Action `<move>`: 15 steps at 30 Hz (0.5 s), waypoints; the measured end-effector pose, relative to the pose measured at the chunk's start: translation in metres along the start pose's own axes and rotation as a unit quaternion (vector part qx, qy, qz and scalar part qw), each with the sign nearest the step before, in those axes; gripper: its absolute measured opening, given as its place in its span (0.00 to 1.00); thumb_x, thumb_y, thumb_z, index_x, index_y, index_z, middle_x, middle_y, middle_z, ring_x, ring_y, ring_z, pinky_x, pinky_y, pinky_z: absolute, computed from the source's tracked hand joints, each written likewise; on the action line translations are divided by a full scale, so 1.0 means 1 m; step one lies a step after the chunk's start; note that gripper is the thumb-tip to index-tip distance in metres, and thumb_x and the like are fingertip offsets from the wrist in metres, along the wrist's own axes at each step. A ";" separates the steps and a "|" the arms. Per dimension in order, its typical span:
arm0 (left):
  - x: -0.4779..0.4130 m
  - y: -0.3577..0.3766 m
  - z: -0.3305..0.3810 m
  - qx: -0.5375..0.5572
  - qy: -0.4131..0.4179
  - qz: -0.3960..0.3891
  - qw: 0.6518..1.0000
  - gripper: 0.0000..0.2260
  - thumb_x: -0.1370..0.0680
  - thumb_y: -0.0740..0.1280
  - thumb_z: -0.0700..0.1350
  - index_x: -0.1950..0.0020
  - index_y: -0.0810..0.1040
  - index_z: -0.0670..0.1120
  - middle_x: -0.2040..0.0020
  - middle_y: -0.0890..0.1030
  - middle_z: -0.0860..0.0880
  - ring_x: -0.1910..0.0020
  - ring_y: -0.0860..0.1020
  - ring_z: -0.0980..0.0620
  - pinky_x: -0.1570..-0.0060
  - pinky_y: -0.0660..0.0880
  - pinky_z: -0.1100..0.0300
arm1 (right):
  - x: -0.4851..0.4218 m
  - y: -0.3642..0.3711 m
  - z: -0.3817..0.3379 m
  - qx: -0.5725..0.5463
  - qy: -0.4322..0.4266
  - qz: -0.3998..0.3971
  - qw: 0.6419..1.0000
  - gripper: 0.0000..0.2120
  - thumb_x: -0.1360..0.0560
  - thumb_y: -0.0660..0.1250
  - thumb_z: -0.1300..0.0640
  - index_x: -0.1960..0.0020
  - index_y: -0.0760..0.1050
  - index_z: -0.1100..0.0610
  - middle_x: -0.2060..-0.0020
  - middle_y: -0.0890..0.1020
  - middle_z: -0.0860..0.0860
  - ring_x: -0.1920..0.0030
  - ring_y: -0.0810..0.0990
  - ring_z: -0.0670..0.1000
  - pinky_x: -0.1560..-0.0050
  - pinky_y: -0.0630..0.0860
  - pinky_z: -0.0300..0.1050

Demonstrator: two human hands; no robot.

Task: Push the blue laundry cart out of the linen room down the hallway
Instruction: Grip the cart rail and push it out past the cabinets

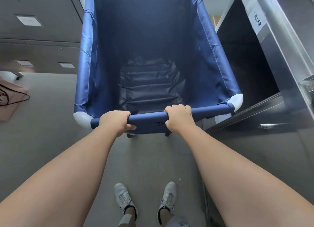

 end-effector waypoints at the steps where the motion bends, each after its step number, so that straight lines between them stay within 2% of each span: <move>1: 0.001 0.000 0.000 -0.003 -0.001 0.000 1.000 0.14 0.25 0.67 0.63 0.54 0.73 0.53 0.59 0.78 0.53 0.58 0.77 0.49 0.66 0.65 0.55 | 0.001 0.001 0.000 0.005 -0.002 0.004 1.000 0.08 0.29 0.62 0.56 0.50 0.71 0.51 0.54 0.77 0.49 0.53 0.70 0.54 0.45 0.63 0.50; 5: 0.008 0.002 0.001 -0.004 -0.006 -0.005 1.000 0.14 0.25 0.67 0.63 0.53 0.75 0.53 0.58 0.79 0.53 0.57 0.77 0.49 0.65 0.67 0.55 | 0.008 0.004 -0.002 0.013 -0.008 0.014 1.000 0.07 0.29 0.62 0.58 0.51 0.70 0.52 0.56 0.76 0.49 0.56 0.68 0.54 0.48 0.63 0.50; 15: 0.036 0.021 0.011 -0.004 -0.014 -0.003 1.000 0.14 0.27 0.68 0.65 0.54 0.74 0.55 0.61 0.77 0.55 0.58 0.77 0.50 0.64 0.68 0.56 | 0.040 0.017 0.003 -0.002 -0.022 0.021 1.000 0.09 0.30 0.62 0.60 0.50 0.71 0.51 0.56 0.75 0.48 0.52 0.71 0.54 0.46 0.63 0.51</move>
Point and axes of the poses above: each hand's wrist, its own x-axis away from the middle knuckle, its own y-axis out of the palm, z = x × y, the point moved 3 cm from there along -x, towards the middle knuckle
